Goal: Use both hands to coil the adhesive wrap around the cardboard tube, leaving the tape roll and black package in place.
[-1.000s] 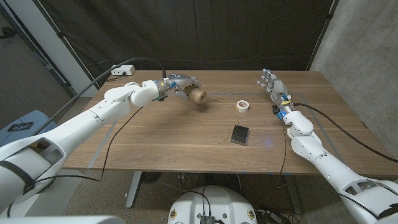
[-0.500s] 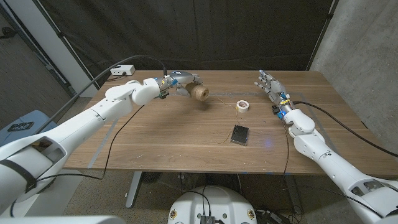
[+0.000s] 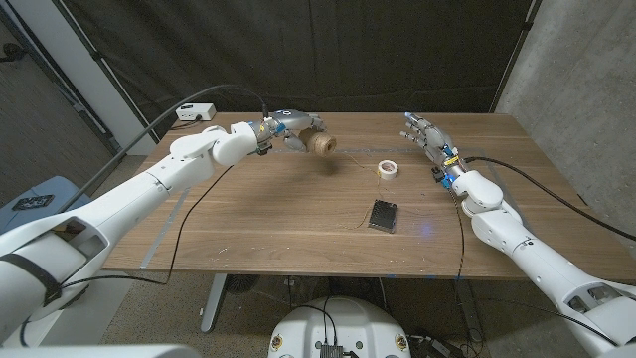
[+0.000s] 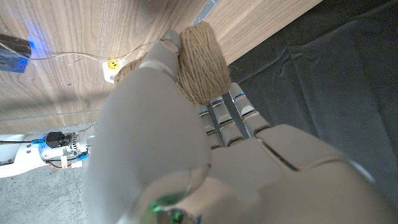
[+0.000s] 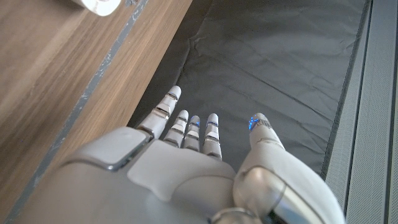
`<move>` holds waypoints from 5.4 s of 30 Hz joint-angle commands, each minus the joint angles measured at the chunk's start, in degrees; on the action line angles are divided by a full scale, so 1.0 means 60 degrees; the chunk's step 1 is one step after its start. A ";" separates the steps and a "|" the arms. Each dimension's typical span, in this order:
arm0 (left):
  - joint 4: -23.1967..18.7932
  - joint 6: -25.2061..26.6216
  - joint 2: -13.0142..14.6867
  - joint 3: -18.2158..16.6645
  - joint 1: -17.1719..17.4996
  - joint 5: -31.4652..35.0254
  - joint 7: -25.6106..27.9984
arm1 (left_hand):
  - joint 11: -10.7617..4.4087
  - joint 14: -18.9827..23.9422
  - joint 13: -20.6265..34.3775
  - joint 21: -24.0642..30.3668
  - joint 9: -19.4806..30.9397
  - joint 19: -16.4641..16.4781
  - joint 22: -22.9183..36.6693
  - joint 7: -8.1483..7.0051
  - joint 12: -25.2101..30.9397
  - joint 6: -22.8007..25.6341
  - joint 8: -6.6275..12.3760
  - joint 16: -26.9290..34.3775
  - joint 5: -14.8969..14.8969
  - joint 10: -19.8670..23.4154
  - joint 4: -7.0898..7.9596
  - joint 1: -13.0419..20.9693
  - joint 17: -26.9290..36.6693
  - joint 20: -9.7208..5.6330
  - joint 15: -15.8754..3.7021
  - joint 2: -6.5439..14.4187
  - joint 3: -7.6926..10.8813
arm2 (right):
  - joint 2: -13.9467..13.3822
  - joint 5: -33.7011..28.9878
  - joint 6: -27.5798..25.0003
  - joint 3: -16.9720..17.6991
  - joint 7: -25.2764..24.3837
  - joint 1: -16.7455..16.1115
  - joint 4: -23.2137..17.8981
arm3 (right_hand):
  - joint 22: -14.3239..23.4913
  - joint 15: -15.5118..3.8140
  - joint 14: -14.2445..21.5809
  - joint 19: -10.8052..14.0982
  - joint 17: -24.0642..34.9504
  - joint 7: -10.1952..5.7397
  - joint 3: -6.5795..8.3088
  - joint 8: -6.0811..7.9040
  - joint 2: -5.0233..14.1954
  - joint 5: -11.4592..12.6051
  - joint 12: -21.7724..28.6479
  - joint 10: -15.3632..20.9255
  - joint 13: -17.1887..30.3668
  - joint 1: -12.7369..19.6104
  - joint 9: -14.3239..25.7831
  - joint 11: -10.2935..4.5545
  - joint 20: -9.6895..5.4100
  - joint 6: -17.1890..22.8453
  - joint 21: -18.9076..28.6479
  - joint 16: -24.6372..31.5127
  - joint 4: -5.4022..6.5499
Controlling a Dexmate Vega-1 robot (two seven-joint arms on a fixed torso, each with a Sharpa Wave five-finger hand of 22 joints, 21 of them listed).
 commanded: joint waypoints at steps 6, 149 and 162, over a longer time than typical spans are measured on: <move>0.0143 0.0017 -0.0178 0.0017 -0.0142 -0.0037 0.0160 | -0.0030 0.0217 0.0065 0.0094 0.0072 -0.0048 0.0041 -0.0046 0.0055 0.0083 0.0120 0.0021 0.0115 0.0141 0.0065 0.0454 0.0579 -0.0035 -0.0151 0.0606 0.0039 | 0.0003 -0.0765 -0.0225 -0.0641 0.0317 0.0697 0.0199 | 0.0028 -0.0102 0.0318 0.0199 0.0015 -0.0053 0.0093 0.0042 -0.0016 -0.0018 0.0061 0.0212 0.0043 0.0302 0.0030 0.0008 -0.0130 0.0048 0.0092 0.0081 -0.0132; 0.1784 -0.0557 -0.1480 0.0641 -0.1780 -0.0325 0.1254 | 0.0011 0.0312 0.0180 0.0545 -0.0060 -0.0220 -0.0020 -0.0034 -0.0251 0.0124 0.0296 -0.0179 0.0476 0.0331 0.0043 0.0301 0.0548 -0.0052 -0.0129 0.0656 0.0174 | 0.0970 -0.2532 -0.0899 -0.2242 0.0628 0.2927 0.2070 | 0.0024 -0.0493 0.1916 0.1655 0.0086 0.0336 0.0054 0.0047 -0.0897 -0.0042 0.0333 0.1665 0.0254 0.3115 0.0079 0.0352 -0.0676 0.1042 0.0171 0.0308 -0.0227; 0.2014 -0.0695 -0.1580 0.0720 -0.1859 -0.0381 0.1299 | 0.0025 0.0317 0.0195 0.0586 -0.0060 -0.0235 -0.0032 -0.0040 -0.0274 0.0131 0.0312 -0.0182 0.0509 0.0334 0.0053 0.0279 0.0561 -0.0049 -0.0115 0.0659 0.0174 | 0.0909 -0.2480 -0.1133 -0.2248 0.0757 0.2977 0.1956 | 0.0027 -0.0484 0.1876 0.1629 0.0111 0.0339 -0.0009 0.0031 -0.0933 -0.0049 0.0324 0.1657 0.0270 0.3137 0.0082 0.0380 -0.0659 0.1049 0.0143 0.0290 -0.0187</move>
